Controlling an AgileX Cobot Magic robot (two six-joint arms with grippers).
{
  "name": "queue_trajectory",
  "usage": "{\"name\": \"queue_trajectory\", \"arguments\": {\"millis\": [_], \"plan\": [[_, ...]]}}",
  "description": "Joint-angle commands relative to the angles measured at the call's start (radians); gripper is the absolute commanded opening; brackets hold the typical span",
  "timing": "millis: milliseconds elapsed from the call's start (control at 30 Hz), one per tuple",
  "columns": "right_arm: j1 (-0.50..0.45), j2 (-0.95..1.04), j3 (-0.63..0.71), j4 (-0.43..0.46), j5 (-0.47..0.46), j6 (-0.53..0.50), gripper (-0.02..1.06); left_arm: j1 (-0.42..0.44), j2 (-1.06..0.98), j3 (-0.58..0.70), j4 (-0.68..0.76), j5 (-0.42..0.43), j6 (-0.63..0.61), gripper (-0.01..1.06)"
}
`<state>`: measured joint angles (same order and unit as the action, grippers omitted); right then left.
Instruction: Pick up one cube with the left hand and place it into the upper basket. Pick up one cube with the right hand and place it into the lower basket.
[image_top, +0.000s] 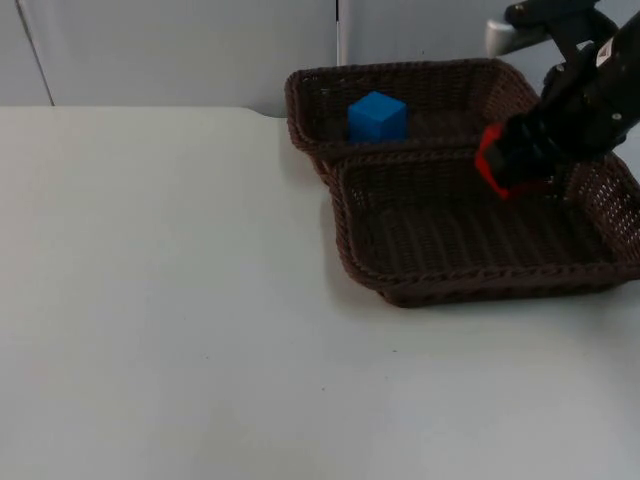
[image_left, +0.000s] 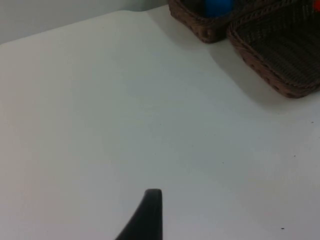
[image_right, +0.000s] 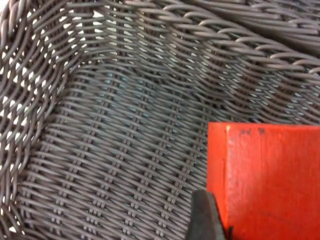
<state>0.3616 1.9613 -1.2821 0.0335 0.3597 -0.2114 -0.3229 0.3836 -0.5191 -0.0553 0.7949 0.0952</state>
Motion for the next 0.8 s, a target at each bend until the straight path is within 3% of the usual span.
{"name": "queue_trajectory", "arguments": {"millis": [0,433,533,600,667,700,733,767], "plan": [[-0.004,0.012,0.002,0.022,-0.016,0.010,0.00,-0.003,-0.006,0.003,0.006,-0.015,-0.004,0.92],[-0.004,0.147,0.002,0.029,-0.033,0.051,0.00,-0.003,-0.006,0.003,0.003,-0.015,-0.004,0.92],[-0.004,0.148,0.002,0.031,-0.039,0.051,0.04,-0.003,-0.006,0.003,0.005,-0.015,-0.004,0.92],[-0.004,0.148,0.002,0.031,-0.043,0.054,0.17,-0.003,-0.006,0.003,0.007,-0.015,-0.004,0.92],[-0.004,0.148,0.002,0.031,-0.043,0.065,0.42,-0.003,-0.006,0.003,0.007,-0.015,-0.004,0.92],[-0.004,0.148,0.002,0.031,-0.043,0.065,0.42,-0.003,-0.006,0.003,0.007,-0.015,-0.004,0.92],[-0.004,0.148,0.002,0.031,-0.043,0.072,0.52,-0.003,-0.006,0.003,0.007,-0.015,-0.004,0.92],[-0.004,0.148,0.002,0.031,-0.046,0.079,0.69,-0.003,-0.006,0.003,0.007,-0.016,-0.004,0.92]]}}
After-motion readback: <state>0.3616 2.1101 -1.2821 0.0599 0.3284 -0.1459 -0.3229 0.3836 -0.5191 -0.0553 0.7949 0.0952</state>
